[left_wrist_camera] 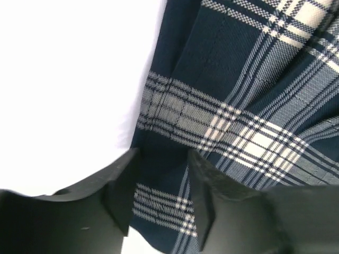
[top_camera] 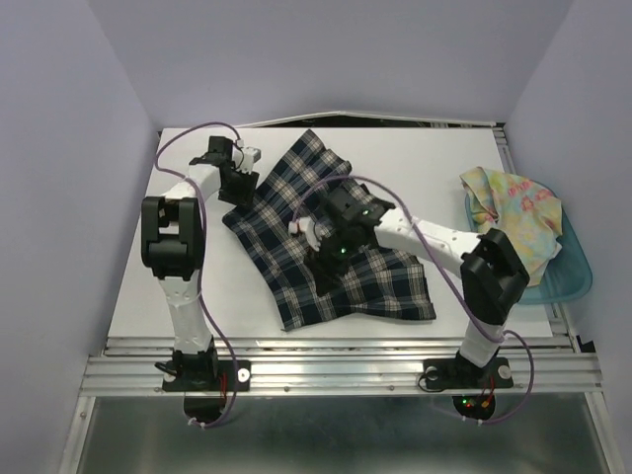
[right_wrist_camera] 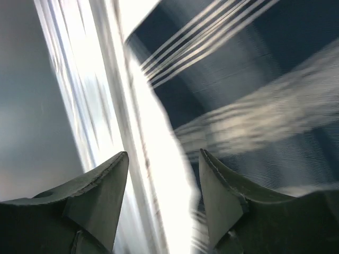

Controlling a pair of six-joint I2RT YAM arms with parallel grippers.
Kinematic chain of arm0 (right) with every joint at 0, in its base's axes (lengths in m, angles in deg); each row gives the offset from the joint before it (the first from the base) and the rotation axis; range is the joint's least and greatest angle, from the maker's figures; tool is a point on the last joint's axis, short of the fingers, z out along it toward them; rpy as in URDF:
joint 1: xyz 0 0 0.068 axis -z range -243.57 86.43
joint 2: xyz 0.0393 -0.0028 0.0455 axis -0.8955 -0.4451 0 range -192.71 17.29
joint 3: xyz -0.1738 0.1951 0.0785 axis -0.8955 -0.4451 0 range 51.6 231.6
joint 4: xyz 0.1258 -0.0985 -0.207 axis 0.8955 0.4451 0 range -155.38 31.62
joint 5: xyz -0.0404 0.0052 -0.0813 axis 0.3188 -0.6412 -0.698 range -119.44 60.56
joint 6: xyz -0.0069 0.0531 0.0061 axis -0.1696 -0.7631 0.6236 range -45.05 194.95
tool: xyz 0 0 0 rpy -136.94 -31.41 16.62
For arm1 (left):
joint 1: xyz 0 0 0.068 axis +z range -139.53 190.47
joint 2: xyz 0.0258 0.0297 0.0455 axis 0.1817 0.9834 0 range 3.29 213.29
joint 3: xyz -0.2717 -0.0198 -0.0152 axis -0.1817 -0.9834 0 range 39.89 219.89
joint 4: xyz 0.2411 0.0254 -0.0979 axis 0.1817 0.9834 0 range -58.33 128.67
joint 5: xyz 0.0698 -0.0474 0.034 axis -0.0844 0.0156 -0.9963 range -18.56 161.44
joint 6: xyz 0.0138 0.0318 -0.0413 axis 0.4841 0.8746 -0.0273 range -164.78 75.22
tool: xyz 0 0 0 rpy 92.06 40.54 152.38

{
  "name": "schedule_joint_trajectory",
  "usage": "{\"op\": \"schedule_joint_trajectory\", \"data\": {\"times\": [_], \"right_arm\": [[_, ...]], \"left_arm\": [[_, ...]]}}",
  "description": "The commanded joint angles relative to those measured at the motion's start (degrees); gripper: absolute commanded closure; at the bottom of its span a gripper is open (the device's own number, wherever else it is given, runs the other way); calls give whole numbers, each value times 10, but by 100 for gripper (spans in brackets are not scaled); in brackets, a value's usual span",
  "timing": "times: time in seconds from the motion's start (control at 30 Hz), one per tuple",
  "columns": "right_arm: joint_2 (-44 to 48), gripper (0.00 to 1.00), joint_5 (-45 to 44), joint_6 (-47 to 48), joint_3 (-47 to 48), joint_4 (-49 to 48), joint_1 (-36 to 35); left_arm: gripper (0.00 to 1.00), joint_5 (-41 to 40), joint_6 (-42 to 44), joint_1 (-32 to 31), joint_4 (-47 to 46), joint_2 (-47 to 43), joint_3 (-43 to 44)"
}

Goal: Fold and stack the skirts
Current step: Flatten the skirt out

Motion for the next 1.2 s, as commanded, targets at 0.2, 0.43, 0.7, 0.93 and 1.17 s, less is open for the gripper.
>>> {"op": "schedule_joint_trajectory", "data": {"times": [0.2,0.43,0.7,0.93,1.17], "right_arm": [[17,35,-103,-29,163,-84,274],[-73,32,-192,-49,174,-118,295],[-131,37,-173,-76,158,-145,300],[-78,56,-151,-89,103,-174,300],[-3,61,-107,-110,67,-202,300]], "left_arm": [[40,142,92,-7,40,-177,-15],[40,142,73,-73,-10,-214,-93],[40,109,22,-165,-83,-171,-36],[33,75,-17,-209,-149,-56,57],[37,71,-51,-217,-179,58,145]]}}
